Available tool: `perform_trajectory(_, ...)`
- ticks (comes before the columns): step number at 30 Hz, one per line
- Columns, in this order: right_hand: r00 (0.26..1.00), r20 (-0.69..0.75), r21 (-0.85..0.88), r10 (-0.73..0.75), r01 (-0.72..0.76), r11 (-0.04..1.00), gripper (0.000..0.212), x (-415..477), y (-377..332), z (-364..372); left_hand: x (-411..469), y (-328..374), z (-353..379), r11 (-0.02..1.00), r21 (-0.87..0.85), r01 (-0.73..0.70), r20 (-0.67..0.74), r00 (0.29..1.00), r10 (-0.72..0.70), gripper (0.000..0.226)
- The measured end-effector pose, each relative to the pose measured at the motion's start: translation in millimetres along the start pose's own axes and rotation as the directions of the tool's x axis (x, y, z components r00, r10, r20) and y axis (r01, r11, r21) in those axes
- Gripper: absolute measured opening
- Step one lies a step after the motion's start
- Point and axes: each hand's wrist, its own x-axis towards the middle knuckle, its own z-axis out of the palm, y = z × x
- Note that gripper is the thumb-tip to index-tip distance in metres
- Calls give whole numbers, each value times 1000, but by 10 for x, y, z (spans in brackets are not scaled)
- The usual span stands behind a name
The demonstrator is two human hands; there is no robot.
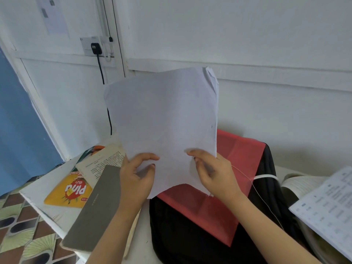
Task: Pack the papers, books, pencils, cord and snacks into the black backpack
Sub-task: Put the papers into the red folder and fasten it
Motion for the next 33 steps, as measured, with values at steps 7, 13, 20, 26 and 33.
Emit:
perform_trajectory(7,998,14,-18,64,-64,998,33,-133,116,65,-103,-99,15,993,-22,117,54,992,-115,41)
perform_trajectory(13,997,2,41,83,-83,996,33,-121,-2,42,-89,-63,-12,990,-58,132,51,990,-129,27)
perform_trajectory(20,972,-2,149,235,-232,961,34,-121,-104,-85,-43,62,-29,986,-62,155,86,985,-150,27)
perform_trajectory(26,922,44,217,385,-385,897,39,-236,-306,-246,8,118,8,991,-67,120,123,986,-111,22)
perform_trajectory(33,795,-73,148,602,-589,795,37,-479,-384,-459,-159,-62,180,960,-8,280,326,908,-262,31)
